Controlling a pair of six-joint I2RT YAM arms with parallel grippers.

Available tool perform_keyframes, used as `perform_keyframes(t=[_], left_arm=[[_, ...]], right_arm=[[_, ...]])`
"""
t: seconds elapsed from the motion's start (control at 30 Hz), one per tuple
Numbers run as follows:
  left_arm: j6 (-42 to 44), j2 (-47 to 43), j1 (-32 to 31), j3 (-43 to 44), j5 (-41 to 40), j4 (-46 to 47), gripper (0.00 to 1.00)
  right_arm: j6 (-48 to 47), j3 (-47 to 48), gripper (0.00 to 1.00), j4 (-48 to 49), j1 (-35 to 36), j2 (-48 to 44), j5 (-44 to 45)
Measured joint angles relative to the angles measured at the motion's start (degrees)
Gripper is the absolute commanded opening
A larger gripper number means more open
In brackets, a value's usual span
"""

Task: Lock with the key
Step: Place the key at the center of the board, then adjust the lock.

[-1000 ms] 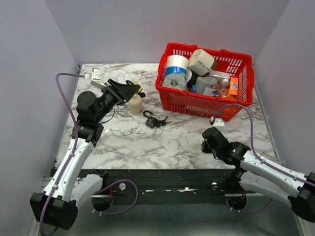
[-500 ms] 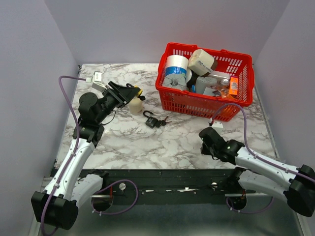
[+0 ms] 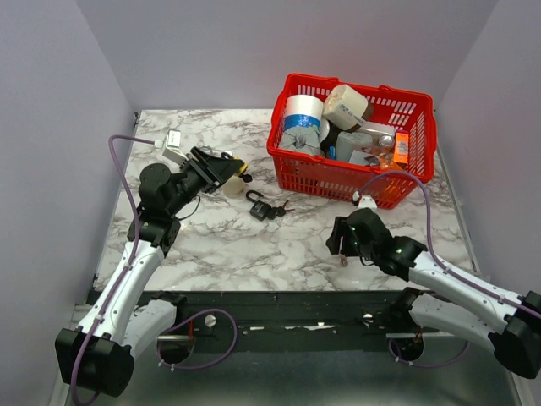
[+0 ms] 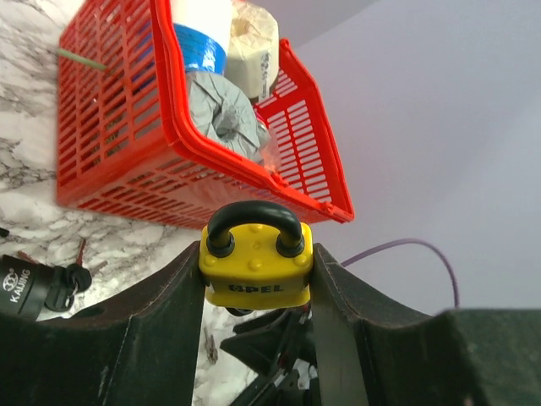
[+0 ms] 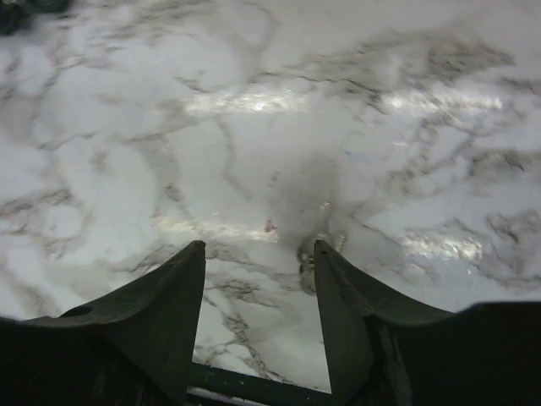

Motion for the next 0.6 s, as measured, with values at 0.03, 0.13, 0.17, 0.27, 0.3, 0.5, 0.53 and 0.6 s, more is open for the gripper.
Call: perform_keyframes(t=[0.03, 0.13, 0.17, 0.27, 0.3, 0.5, 0.53, 0.6], left_arm=[[0.0, -0.2, 0.0, -0.3, 0.7, 0.0, 0.00], [0.0, -1.1, 0.0, -1.7, 3.2, 0.5, 0.00], [-0.1, -1.4, 0.0, -2.1, 4.2, 0.8, 0.00], [-0.5, -1.7, 0.0, -2.3, 6.6, 2.1, 0.00], [-0.8, -1.7, 0.0, -2.3, 7.5, 3.0, 0.00], [-5.2, 0.1, 0.0, -2.3, 14.6, 10.2, 0.00], [-6.2, 0.7, 0.0, -2.3, 16.3, 11.4, 0.00], [-7.7, 1.3, 0.0, -2.3, 18.8, 13.0, 0.00]], right_arm=[[-2.2, 0.8, 0.75, 1.2, 0.0, -1.4, -2.4], [-7.5, 3.5, 0.82, 5.0, 0.0, -4.5, -8.3], [-9.5, 4.6, 0.82, 6.3, 0.0, -5.2, -10.3], [-15.3, 8.8, 0.83, 9.5, 0.0, -5.9, -15.9], [-17.5, 10.7, 0.83, 10.7, 0.0, -5.5, -18.5], [-31.4, 19.9, 0.96, 15.5, 0.0, -1.2, -31.1], [-34.5, 20.6, 0.99, 16.5, 0.0, -0.7, -32.5], [-41.5, 21.1, 1.00, 18.6, 0.0, -0.3, -34.9]])
